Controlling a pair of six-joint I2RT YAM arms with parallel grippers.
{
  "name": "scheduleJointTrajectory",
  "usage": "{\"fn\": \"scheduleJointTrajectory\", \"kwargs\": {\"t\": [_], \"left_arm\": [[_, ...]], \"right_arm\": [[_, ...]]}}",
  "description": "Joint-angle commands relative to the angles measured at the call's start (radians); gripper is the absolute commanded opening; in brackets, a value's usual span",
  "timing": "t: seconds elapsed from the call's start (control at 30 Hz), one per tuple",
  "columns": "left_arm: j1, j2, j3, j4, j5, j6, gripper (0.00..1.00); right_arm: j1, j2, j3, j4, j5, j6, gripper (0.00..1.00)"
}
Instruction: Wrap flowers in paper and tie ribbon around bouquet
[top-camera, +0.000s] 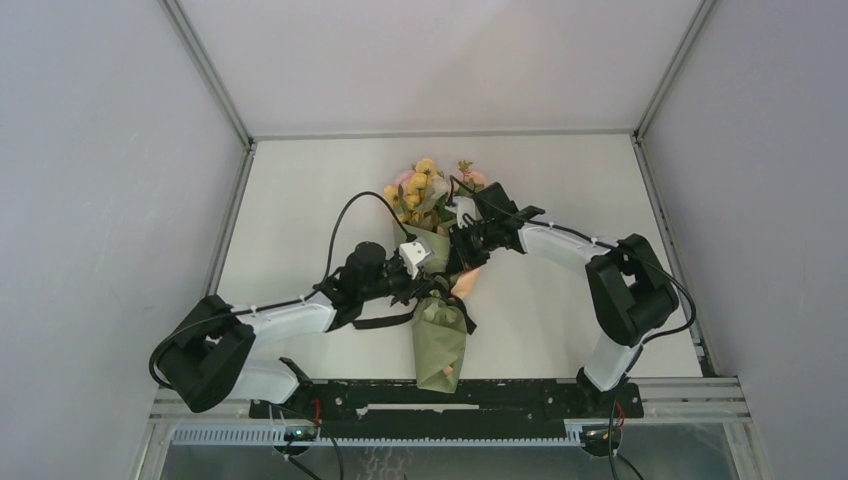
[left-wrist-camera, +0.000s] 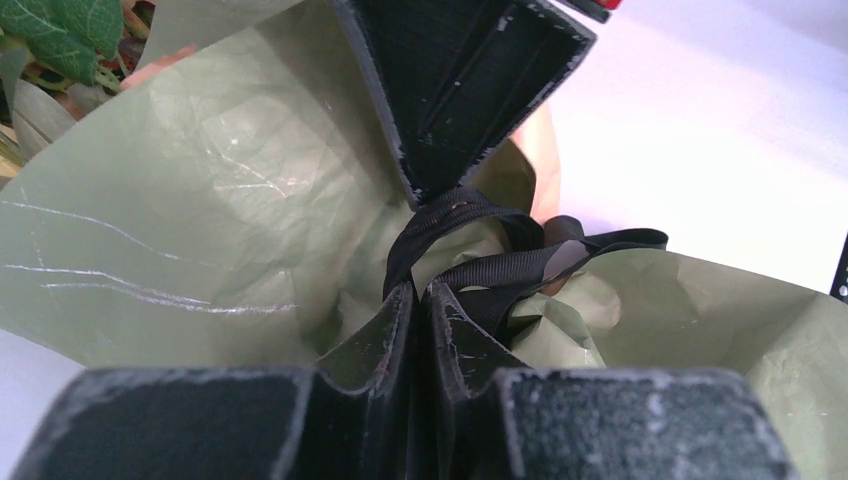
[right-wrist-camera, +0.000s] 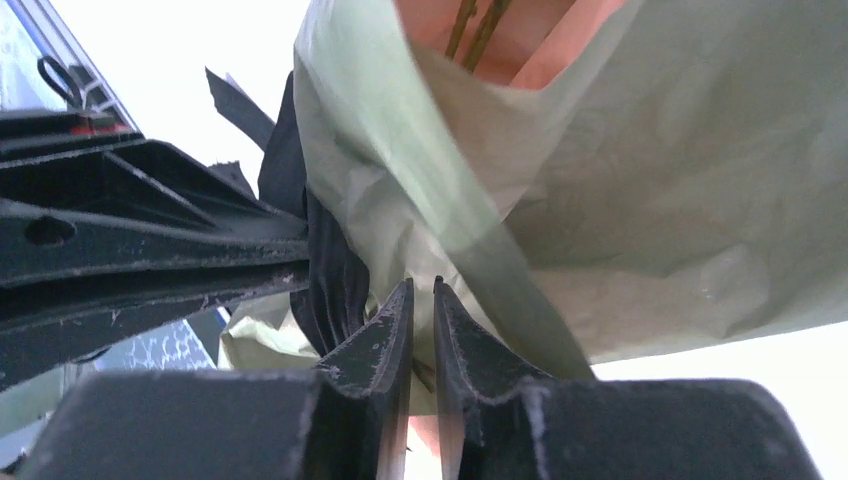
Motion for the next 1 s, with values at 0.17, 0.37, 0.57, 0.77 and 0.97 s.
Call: {"fn": "scheduleJointTrajectory", "kwargs": {"t": [0.17,0.37,0.57,0.77,0.97], "left_arm": [[-0.008,0.003,-0.030,0.056,0.002,0.025,0.17],[-0.007,-0.002,-0.036,0.064,-0.026,0.032,0.17],[-0.007,-0.005,-0.045,0.076,-0.036,0.025,0.17],[-0.006,-0.003,-0.045,0.084,-0.040,0.019,0.17],[-0.005,-0.007,-0.056,0.100,-0.039,0.019,0.19]], "right_arm": [[0.022,0.029,0.016,0.025,-0.223,-0.086,0.22],[-0.015,0.032,-0.053,0.210,-0.361,-0.026,0.27],[-0.017,0.036,-0.079,0.259,-0.358,-0.008,0.31],[-0.003,0.060,-0.085,0.271,-0.364,-0.011,0.37],[0.010,0.077,-0.085,0.274,-0.338,-0.011,0.40]]}}
